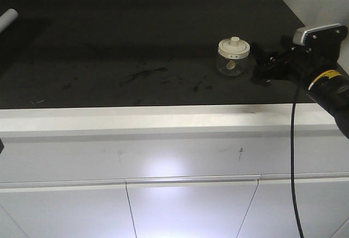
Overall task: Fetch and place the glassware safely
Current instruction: 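Reach the open right gripper over the white-lidded glass jar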
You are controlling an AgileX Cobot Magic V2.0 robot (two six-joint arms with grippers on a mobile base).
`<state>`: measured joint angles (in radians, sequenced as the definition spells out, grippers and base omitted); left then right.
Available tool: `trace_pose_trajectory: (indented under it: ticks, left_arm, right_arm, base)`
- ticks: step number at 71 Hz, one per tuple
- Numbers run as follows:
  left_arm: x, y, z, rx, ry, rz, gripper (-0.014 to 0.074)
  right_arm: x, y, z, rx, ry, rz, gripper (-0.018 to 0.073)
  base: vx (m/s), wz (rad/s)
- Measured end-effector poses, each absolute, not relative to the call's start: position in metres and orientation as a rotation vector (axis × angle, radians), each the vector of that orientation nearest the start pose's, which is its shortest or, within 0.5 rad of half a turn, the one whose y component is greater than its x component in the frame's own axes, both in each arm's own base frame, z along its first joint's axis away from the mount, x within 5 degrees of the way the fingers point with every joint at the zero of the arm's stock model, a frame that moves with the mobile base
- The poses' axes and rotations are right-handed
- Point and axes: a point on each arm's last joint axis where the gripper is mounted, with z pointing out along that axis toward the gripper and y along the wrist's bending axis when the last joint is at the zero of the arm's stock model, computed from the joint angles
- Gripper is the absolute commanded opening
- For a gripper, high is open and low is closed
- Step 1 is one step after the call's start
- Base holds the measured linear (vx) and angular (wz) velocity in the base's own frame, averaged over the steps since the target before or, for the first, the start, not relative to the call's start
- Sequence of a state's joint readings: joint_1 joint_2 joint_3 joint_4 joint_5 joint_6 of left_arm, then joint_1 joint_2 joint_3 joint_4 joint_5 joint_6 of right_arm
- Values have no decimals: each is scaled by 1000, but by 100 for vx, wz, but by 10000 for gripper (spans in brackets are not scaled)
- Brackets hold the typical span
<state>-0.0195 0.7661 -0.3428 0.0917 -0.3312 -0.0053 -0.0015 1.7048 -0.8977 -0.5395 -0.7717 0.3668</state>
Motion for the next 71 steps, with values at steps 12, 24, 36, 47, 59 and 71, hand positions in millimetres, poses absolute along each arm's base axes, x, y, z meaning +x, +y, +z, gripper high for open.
trace_pose_trajectory:
  ticks: [12, 24, 36, 47, 59, 71]
  left_arm:
    - [158, -6, 284, 103, 1574, 25, -7]
    - [158, -6, 284, 103, 1574, 25, -7]
    - [158, -6, 284, 103, 1574, 25, -7]
    - [158, -6, 284, 103, 1574, 25, -7]
    - [158, -6, 284, 103, 1574, 25, -7]
    - [158, -6, 284, 102, 1574, 24, -7]
  right_arm:
    - [409, 35, 243, -373, 1530, 264, 506]
    - [447, 37, 239, -359, 1498, 311, 506]
    - [477, 40, 229, -357, 1486, 357, 506]
    - [498, 44, 218, -367, 1486, 369, 506]
    - [512, 59, 203, -385, 1513, 372, 506]
    - [520, 71, 195, -395, 1543, 363, 506]
  base:
    - [0, 0]
    - [0, 0]
    - [0, 0]
    - [0, 0]
    - [0, 0]
    - [0, 0]
